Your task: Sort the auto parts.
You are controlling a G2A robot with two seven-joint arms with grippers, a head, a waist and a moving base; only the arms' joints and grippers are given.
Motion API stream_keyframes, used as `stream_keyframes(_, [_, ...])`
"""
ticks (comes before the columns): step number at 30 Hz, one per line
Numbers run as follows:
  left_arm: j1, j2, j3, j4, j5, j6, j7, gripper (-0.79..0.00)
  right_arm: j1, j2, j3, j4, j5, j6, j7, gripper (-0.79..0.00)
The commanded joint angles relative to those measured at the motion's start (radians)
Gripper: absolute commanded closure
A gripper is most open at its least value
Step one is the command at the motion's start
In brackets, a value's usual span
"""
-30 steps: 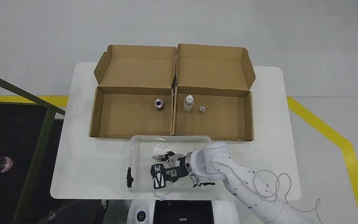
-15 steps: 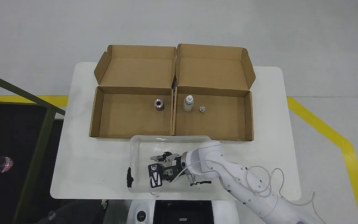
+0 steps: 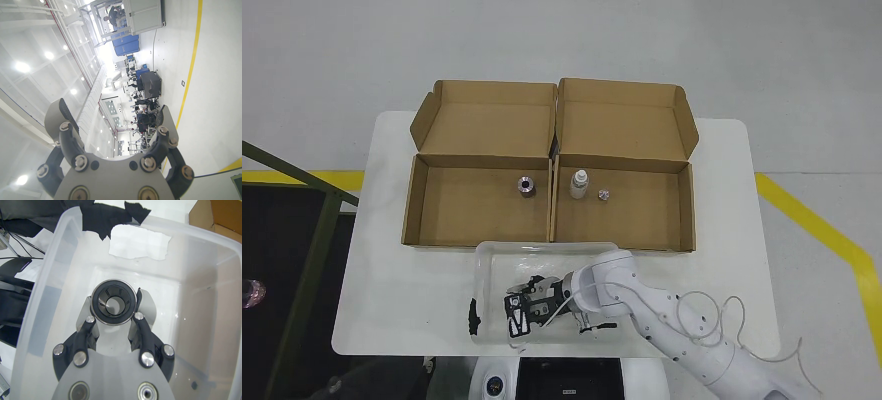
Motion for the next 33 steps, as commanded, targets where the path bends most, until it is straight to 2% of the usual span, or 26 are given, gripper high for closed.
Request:
stream_keyframes(1, [0.000,0.000,0.000,0.000,0.000,0.000,0.000,-0.785,0.003,-0.001,-0.002,0.002,0.003,0.000,-0.005,-0.018])
stream_keyframes(2, [0.000,0.000,0.000,0.000,0.000,0.000,0.000,-0.785,0.005,-0.001,-0.002,0.002,0.006,0.000,-0.008,0.000])
stream_keyframes(33, [0.000,0.000,0.000,0.000,0.000,0.000,0.000,-0.785,0.054,0.011,0.062,-0.124,0.116,0.006,-0.053,0.000])
